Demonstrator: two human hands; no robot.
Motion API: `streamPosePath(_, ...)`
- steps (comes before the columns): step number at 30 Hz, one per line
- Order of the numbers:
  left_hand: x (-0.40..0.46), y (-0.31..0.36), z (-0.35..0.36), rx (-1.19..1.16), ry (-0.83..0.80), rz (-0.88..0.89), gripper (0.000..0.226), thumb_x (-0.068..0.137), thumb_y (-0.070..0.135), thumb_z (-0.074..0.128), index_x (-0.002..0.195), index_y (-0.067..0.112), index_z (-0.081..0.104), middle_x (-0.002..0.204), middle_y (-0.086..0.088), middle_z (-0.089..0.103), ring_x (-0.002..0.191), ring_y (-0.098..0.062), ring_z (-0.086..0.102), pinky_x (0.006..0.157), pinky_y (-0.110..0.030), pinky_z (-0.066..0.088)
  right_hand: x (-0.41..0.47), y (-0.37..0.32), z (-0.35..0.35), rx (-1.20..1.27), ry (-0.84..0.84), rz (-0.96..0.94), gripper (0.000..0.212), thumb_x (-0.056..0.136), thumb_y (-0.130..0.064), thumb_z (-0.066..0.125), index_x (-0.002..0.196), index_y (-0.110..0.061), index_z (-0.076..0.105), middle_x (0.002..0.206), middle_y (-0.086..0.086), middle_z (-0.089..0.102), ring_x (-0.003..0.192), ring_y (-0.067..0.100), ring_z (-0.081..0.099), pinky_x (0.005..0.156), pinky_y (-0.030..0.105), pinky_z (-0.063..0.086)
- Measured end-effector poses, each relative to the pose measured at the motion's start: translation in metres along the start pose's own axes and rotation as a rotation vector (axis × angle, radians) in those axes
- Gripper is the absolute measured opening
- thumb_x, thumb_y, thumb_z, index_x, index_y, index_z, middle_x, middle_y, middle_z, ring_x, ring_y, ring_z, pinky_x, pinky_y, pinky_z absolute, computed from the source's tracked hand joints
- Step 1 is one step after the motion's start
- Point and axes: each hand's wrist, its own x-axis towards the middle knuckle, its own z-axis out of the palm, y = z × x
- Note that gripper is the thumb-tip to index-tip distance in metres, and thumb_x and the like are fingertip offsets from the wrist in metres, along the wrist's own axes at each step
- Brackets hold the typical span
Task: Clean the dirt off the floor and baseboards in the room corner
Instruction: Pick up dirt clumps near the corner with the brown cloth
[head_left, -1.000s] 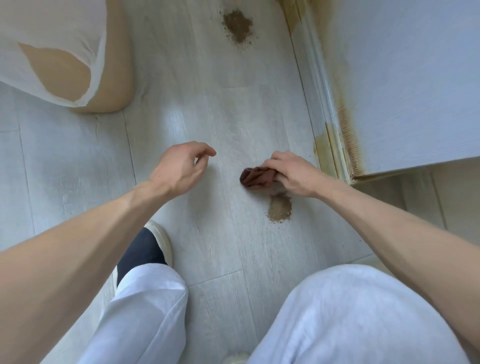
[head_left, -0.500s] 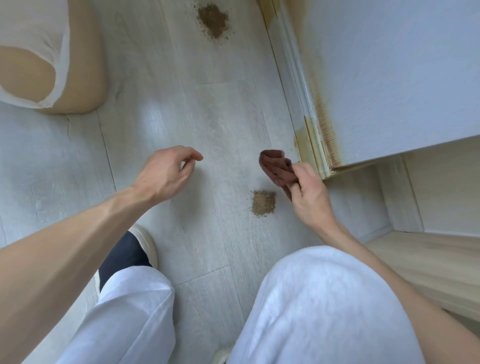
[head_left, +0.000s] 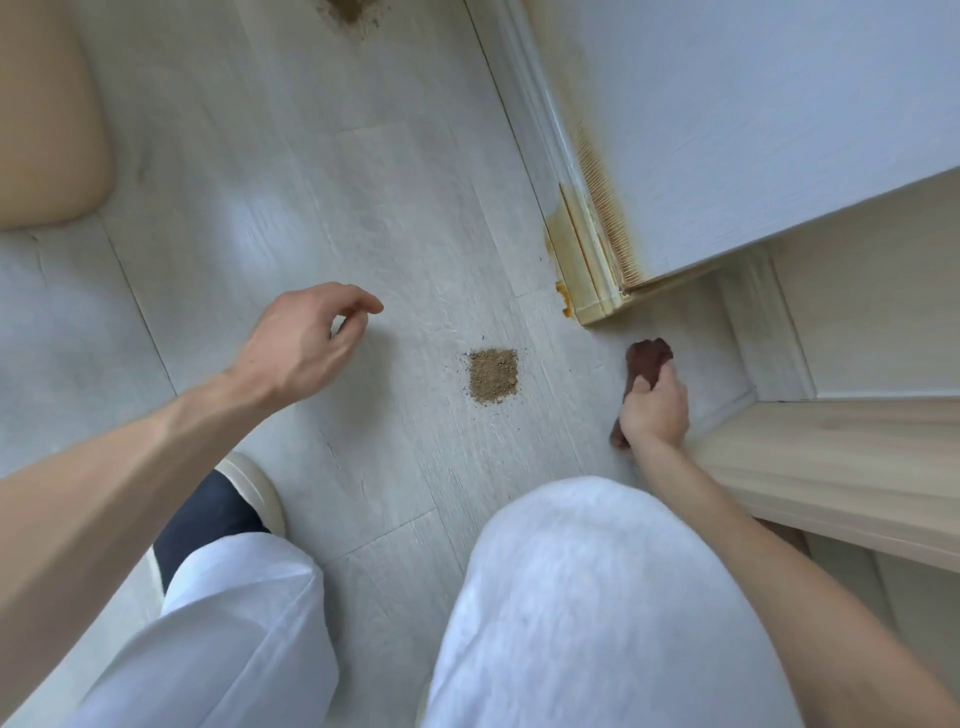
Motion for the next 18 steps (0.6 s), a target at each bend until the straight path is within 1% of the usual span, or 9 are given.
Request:
streamPosePath(3,-0.003,-0.001,0.001,-0.004,-0.002,-0.012,0.029,0.105,0.019,0.048,0.123,0.021,0.071,0.126,0.006,0.070,0.119,-0.017,0.061,0.095,-0.029,0.043,-0.052,-0.031,0.032,-0.032,-0.083,-0.195,0.037,0.105,-0.020,0.049,0.142,-0.013,0.051,0.127,0.013,0.054,0.113,0.036,0.056,0.095,0.043,0.043)
streamPosePath(5,-0.004,-0.001,0.002,-0.005,-0.013,-0.020,0.029,0.104,0.019,0.048,0.122,0.021,0.071,0.127,0.005,0.070,0.119,-0.018,0.061,0.097,-0.031,0.044,-0.075,-0.046,0.044,-0.001,-0.169,-0.321,0.035,0.105,-0.019,0.050,0.140,-0.014,0.054,0.122,0.009,0.055,0.108,0.031,0.057,0.092,0.040,0.044)
streamPosePath(6,-0.004,-0.001,0.002,-0.004,-0.016,-0.022,0.029,0.105,0.019,0.048,0.122,0.022,0.071,0.127,0.005,0.070,0.119,-0.018,0.061,0.097,-0.031,0.044,-0.078,-0.050,0.045,0.022,-0.206,-0.348,0.034,0.105,-0.020,0.050,0.139,-0.014,0.055,0.122,0.008,0.056,0.108,0.029,0.057,0.093,0.039,0.044)
streamPosePath(8,-0.002,0.000,0.001,0.004,-0.012,-0.013,0.029,0.105,0.020,0.048,0.122,0.022,0.071,0.127,0.005,0.070,0.119,-0.018,0.061,0.097,-0.031,0.044,-0.069,-0.051,0.034,0.088,-0.233,-0.318,0.030,0.105,-0.020,0.050,0.133,-0.014,0.058,0.122,0.007,0.060,0.110,0.027,0.059,0.096,0.038,0.045)
streamPosePath(10,0.001,0.000,-0.001,0.005,-0.003,0.001,0.028,0.105,0.020,0.049,0.122,0.023,0.071,0.126,0.005,0.070,0.118,-0.018,0.061,0.095,-0.029,0.042,-0.048,-0.039,0.011,0.120,-0.149,-0.275,0.027,0.104,-0.019,0.052,0.128,-0.013,0.060,0.123,0.010,0.062,0.112,0.030,0.060,0.098,0.040,0.047)
streamPosePath(13,0.002,-0.002,-0.004,-0.005,0.019,-0.012,0.027,0.105,0.019,0.049,0.121,0.021,0.071,0.125,0.003,0.070,0.116,-0.019,0.062,0.090,-0.028,0.040,-0.003,-0.013,-0.032,0.001,0.035,-0.173,0.029,0.104,-0.019,0.049,0.130,-0.010,0.057,0.131,0.015,0.058,0.119,0.036,0.056,0.101,0.043,0.044)
streamPosePath(15,-0.001,-0.004,-0.003,-0.001,0.019,-0.024,0.027,0.105,0.019,0.050,0.121,0.022,0.071,0.125,0.003,0.070,0.115,-0.019,0.062,0.089,-0.028,0.039,0.032,-0.001,-0.050,-0.136,0.105,-0.073,0.033,0.105,-0.017,0.048,0.136,-0.008,0.053,0.135,0.021,0.052,0.125,0.040,0.052,0.101,0.044,0.042)
streamPosePath(16,-0.004,-0.006,-0.002,0.006,0.008,-0.023,0.027,0.105,0.020,0.049,0.121,0.022,0.071,0.125,0.004,0.070,0.115,-0.019,0.062,0.089,-0.028,0.040,0.047,0.006,-0.052,-0.179,0.107,-0.016,0.037,0.104,-0.015,0.049,0.140,-0.008,0.051,0.137,0.023,0.051,0.128,0.042,0.051,0.102,0.045,0.042)
streamPosePath(18,-0.007,-0.007,0.000,0.013,-0.008,-0.015,0.027,0.105,0.020,0.050,0.121,0.023,0.071,0.125,0.005,0.070,0.116,-0.018,0.062,0.090,-0.029,0.040,0.056,0.016,-0.045,-0.211,0.039,0.087,0.046,0.101,-0.012,0.050,0.147,-0.011,0.045,0.140,0.024,0.050,0.129,0.044,0.050,0.103,0.045,0.043)
